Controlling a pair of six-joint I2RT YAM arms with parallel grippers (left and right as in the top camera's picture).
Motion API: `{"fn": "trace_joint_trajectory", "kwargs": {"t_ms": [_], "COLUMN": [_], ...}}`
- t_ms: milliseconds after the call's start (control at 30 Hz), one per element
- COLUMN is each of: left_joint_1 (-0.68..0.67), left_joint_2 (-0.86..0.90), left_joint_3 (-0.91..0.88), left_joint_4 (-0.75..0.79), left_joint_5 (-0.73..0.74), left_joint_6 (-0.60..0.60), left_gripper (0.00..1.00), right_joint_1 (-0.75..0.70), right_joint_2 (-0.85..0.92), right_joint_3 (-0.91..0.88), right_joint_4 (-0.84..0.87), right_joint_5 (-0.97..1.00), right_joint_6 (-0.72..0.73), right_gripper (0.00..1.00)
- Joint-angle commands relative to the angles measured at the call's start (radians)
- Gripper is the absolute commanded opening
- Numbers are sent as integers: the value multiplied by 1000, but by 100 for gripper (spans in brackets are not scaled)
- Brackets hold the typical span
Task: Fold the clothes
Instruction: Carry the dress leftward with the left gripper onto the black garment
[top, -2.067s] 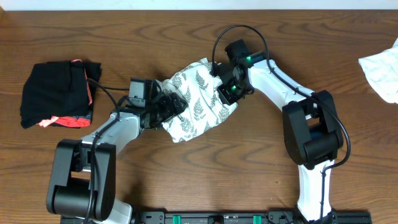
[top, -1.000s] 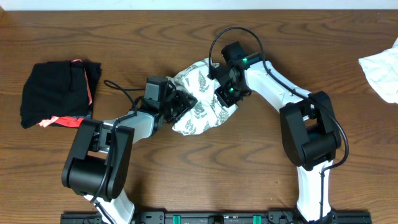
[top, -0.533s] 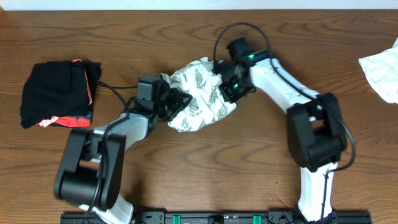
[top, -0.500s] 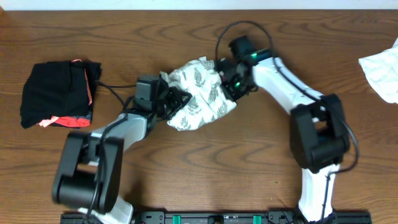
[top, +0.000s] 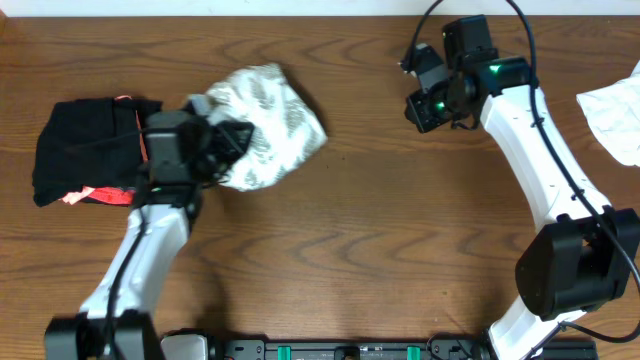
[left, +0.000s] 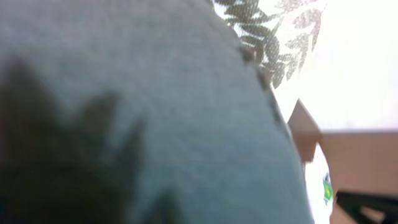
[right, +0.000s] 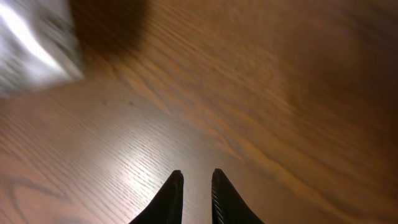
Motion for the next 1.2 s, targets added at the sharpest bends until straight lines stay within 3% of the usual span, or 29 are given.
{"fn": "trace_joint_trajectory", "kwargs": {"t_ms": [0,233,567,700,1167], "left_joint_1": [86,318,592,639,666], "left_joint_2": [-85,-187,-129,-61,111], "left_joint_3": [46,81,176,212,212], "left_joint_4": [0,5,5,10,92], "left_joint_5": [-7,-13,-1,-69,-183], "left_joint_6": [58,60,51,-15,-55], "left_gripper": [6,6,6,6,6], "right_joint_1": [-33,-64,-64,-64,-64], "right_joint_2": [-1,-1,-1,-1,-1], "right_joint_3": [9,9,9,9,9], "right_joint_4": [-13,-55,-75,-81,-92], "right_joint_5": [5,6,12,12,12], "right_joint_6": [4,-1,-6,-6,-6], "right_gripper": [15,15,15,15,16]}}
